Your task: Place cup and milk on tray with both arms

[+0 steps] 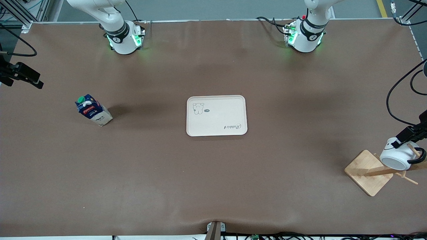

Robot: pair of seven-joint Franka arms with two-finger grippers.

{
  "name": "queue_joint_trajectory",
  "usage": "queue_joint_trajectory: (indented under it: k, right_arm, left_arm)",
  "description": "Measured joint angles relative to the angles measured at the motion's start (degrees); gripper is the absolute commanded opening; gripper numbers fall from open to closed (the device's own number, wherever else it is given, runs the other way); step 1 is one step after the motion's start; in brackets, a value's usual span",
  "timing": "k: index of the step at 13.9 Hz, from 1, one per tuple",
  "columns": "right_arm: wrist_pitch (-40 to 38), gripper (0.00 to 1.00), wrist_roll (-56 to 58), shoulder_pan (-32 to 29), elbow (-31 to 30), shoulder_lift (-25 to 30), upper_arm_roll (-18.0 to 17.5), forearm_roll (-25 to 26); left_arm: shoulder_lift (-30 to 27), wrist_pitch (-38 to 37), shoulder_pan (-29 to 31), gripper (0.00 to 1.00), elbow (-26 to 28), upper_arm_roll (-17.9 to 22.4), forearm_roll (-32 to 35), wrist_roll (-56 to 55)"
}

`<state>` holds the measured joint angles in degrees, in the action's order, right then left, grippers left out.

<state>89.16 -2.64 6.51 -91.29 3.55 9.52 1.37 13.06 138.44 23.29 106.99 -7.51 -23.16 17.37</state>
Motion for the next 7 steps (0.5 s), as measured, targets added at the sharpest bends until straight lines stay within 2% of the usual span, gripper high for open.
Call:
queue_joint_trajectory:
  k: [5, 7]
  right_arm:
    - [0.0, 1.0, 0.0, 0.0, 0.0, 0.0, 0.0, 0.0]
    - [0.0, 1.0, 0.0, 0.0, 0.0, 0.0, 0.0, 0.0]
  left_arm:
    - [0.1, 0.1, -0.1, 0.45, 0.0, -0.2, -0.1, 0.0]
    - [0.1, 0.1, -0.2, 0.42, 0.0, -0.5, -0.1, 0.1]
